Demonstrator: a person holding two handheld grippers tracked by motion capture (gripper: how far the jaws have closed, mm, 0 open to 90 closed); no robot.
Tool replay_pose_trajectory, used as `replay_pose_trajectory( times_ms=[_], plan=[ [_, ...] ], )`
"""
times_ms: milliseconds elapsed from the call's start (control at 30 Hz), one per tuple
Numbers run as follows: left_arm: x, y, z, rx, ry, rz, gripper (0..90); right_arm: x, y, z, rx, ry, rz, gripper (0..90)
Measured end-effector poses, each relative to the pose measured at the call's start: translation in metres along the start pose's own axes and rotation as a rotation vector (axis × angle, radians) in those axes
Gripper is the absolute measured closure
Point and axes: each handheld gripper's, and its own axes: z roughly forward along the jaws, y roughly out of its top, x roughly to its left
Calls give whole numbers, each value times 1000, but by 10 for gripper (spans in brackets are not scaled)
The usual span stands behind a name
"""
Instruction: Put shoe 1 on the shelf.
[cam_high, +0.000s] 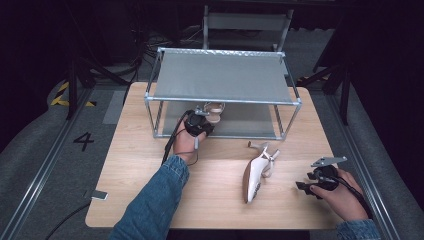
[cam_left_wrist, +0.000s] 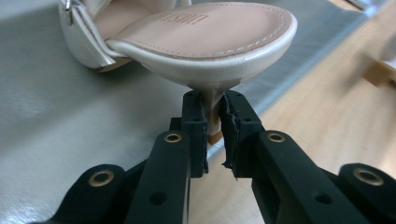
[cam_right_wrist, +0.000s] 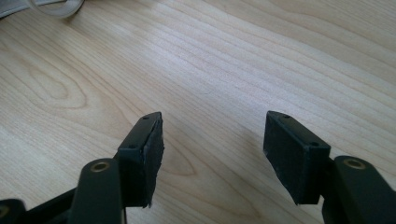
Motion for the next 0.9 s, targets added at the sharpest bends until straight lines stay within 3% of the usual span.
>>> replay_pose_trajectory(
  times_ms=[33,67,100,133,167,233,333,367,400,433,467,500,533,567,767,900],
  plan=[
    [2,0,2,6,7,-9,800,0,0,0,-1,-1,-4,389],
    [9,2,4,10,14,58,800,-1,0,-1,2,7,-4,390],
    [9,2,7,21,10,22,800,-1,0,-1,0,7,-3,390],
    [14,3,8,30,17,69,799,-1,1,-1,0,6,-4,390],
    [31,10,8,55,50,286,799,-1,0,-1,1,7,-4,389],
    [32,10,11,53,44,292,799,-1,0,-1,2,7,-4,389],
    [33,12,16,72,37,339,793,-1,0,-1,3,8,-6,389],
    [21,6,16,92,27,187,792,0,0,-1,-2,2,-4,388],
    [20,5,18,74,45,204,778,0,0,-1,-3,5,-7,388],
    [18,3,17,66,45,174,731,0,1,-3,-3,8,-8,387],
    [14,1,17,29,28,112,685,0,1,-3,-5,6,-7,387],
    [16,2,15,17,31,143,637,-1,1,-4,-7,3,-8,387],
    [14,1,13,15,30,115,637,-1,1,-4,-7,3,-8,387],
    [6,-1,9,19,30,10,632,-1,1,-5,-8,2,-9,387],
    [-5,-3,-17,16,31,1,586,2,2,-3,-4,3,-14,387],
    [-18,-5,-41,9,60,16,543,4,4,-3,-15,-3,-21,389]
  ],
)
